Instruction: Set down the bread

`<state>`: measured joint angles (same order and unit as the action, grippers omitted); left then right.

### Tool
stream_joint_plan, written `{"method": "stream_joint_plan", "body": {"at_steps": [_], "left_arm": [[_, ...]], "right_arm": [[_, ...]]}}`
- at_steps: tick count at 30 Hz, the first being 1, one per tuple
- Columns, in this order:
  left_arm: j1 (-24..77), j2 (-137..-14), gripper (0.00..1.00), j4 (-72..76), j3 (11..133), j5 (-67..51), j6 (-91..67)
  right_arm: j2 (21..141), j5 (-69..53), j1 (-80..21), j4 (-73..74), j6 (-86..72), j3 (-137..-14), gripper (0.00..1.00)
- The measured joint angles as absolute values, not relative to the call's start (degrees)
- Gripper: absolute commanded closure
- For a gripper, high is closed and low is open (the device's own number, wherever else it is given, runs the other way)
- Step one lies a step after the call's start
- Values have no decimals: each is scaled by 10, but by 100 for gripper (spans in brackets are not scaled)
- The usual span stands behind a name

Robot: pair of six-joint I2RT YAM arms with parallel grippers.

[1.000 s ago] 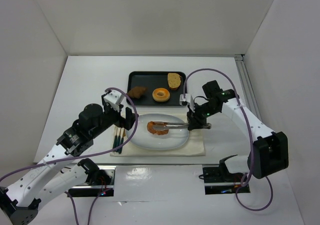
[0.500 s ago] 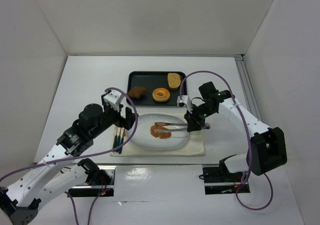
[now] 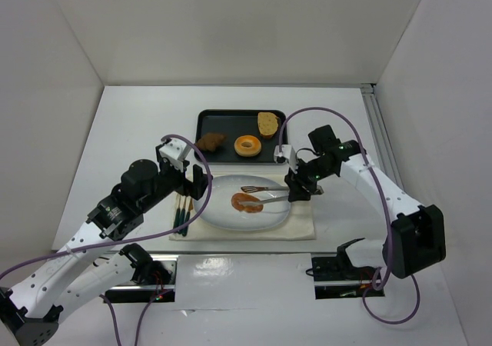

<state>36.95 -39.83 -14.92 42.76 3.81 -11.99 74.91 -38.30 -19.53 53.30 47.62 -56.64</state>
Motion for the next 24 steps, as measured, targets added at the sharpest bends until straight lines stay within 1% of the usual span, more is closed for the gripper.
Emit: {"method": "stream_joint_plan", "body": {"at_steps": [11, 12, 16, 20, 24], "left_arm": [[369, -398, 0, -149, 428, 38, -120], [369, -398, 0, -149, 427, 38, -120], [369, -397, 0, -149, 427, 38, -120], [369, -391, 0, -149, 427, 38, -120], [369, -390, 0, -149, 427, 38, -120]], "right_arm": [[668, -381, -196, 530, 453, -604, 46], [658, -379, -196, 526, 446, -606, 48], [602, -350, -188, 477, 401, -599, 48], [544, -305, -142, 386, 342, -570, 49], [528, -262, -44, 296, 282, -522, 49]]}}
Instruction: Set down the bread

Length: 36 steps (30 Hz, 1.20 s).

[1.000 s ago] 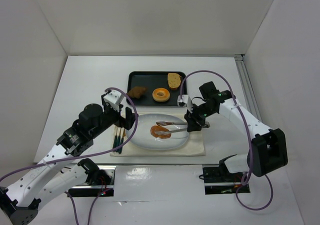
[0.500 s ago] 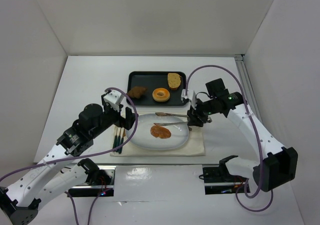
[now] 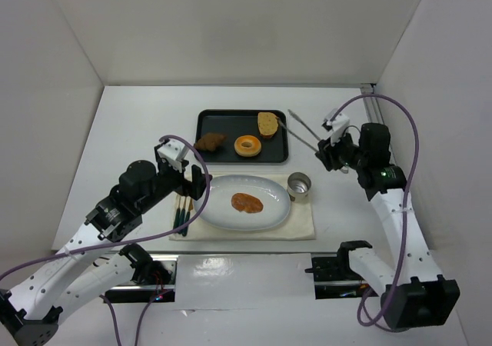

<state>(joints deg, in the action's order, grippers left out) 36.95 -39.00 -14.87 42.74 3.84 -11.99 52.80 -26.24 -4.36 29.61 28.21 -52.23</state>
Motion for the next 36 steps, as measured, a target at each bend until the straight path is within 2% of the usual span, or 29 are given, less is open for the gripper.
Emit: {"method": "stream_joint_plan", "body": {"at_steps": [4, 8, 15, 21, 24, 27, 30, 34, 35, 36], "left_arm": [[369, -390, 0, -149, 427, 38, -120], [369, -390, 0, -149, 427, 38, -120], [369, -393, 0, -148, 427, 38, -120], [369, -396, 0, -147, 421, 42, -120], [369, -397, 0, -147, 416, 43, -119], [369, -400, 0, -147, 416, 43, -119], [369, -400, 0, -147, 416, 43, -119], [369, -400, 0, -147, 416, 46, -119], [369, -400, 0, -147, 416, 47, -119], [369, -400, 0, -147, 416, 47, -119]], "right_arm": [[554, -239, 51, 228, 227, -480, 50], [598, -217, 104, 182, 188, -442, 50], [729, -159, 108, 146, 150, -435, 50], [795, -119, 108, 128, 131, -442, 48], [823, -100, 108, 127, 129, -447, 44], [850, -90, 108, 128, 129, -454, 37], [870, -85, 108, 133, 132, -460, 35], [886, -83, 108, 137, 135, -466, 27], [886, -83, 108, 139, 136, -466, 21], [886, -84, 108, 142, 135, -466, 19]]}}
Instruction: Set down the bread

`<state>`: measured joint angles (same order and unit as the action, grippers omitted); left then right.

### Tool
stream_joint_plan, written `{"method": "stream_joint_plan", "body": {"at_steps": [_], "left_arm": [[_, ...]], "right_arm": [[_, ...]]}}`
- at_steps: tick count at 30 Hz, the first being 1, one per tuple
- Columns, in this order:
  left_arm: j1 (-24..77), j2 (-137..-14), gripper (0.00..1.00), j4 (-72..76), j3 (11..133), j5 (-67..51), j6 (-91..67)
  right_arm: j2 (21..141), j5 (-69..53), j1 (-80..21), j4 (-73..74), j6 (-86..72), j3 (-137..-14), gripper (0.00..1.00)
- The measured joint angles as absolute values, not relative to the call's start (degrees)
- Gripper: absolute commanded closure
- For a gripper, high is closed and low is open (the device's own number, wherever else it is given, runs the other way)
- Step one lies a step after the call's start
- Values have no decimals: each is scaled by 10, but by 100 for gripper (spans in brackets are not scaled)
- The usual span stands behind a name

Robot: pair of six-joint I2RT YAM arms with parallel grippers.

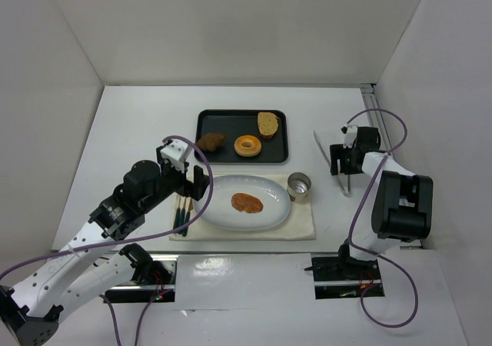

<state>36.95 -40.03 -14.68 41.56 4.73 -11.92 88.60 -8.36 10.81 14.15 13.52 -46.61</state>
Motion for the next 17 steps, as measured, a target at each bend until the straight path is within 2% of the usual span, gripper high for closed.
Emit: {"method": "stream_joint_plan", "body": {"at_steps": [3, 6, 7, 17], "left_arm": [[369, -400, 0, -147, 416, 50, -119], [369, -400, 0, -147, 416, 53, -119], [369, -400, 0, -147, 415, 54, -119], [369, -400, 0, -142, 407, 49, -106]], "right_arm": [[886, -86, 110, 145, 140, -466, 12], [880, -96, 122, 154, 144, -467, 9], [872, -97, 128, 159, 144, -467, 0], [612, -85, 149, 168, 88, -469, 0]]}}
